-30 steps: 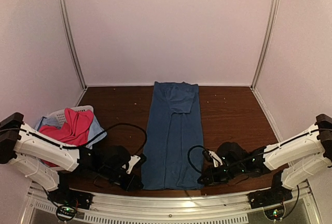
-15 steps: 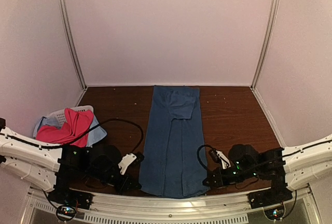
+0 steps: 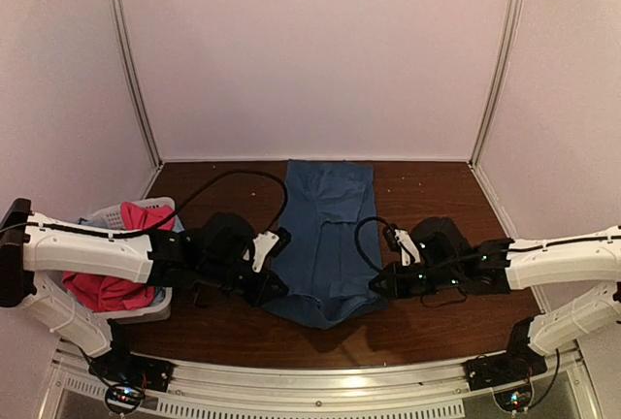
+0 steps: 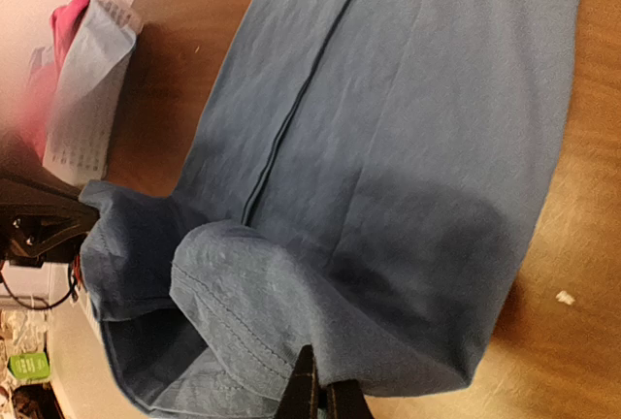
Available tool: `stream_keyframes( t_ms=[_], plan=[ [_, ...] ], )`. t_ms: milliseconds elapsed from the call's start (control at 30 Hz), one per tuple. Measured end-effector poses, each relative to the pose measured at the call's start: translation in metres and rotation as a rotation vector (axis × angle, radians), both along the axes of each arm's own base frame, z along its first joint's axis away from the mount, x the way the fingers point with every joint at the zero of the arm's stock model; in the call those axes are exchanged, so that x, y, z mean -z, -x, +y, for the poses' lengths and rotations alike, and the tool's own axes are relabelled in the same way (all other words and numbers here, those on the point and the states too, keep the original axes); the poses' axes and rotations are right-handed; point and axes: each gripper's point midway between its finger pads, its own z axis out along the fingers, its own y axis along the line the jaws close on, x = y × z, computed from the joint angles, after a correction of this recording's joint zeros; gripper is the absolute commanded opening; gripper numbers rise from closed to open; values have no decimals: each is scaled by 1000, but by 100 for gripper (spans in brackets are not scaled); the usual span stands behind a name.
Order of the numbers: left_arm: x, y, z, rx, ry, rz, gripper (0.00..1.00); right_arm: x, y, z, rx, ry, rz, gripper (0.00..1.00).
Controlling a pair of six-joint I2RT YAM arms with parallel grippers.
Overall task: Fold and stack the mixed laundry pile
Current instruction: Fold the rectangle-folded T-shirt at the center of the board.
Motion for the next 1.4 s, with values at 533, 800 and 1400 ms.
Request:
stream_keyframes(
  t_ms=[533, 800, 1400],
  plan=[
    [-8, -160, -7, -152, -20, -157, 0, -25, -166, -26, 86, 80, -213, 0],
    [-2, -213, -16, -178, -50, -210, 0, 8, -218, -30, 99, 85, -188, 0],
    [38, -272, -1, -235, -59, -187, 0, 27, -275, -29, 98, 60, -207, 0]
  ],
)
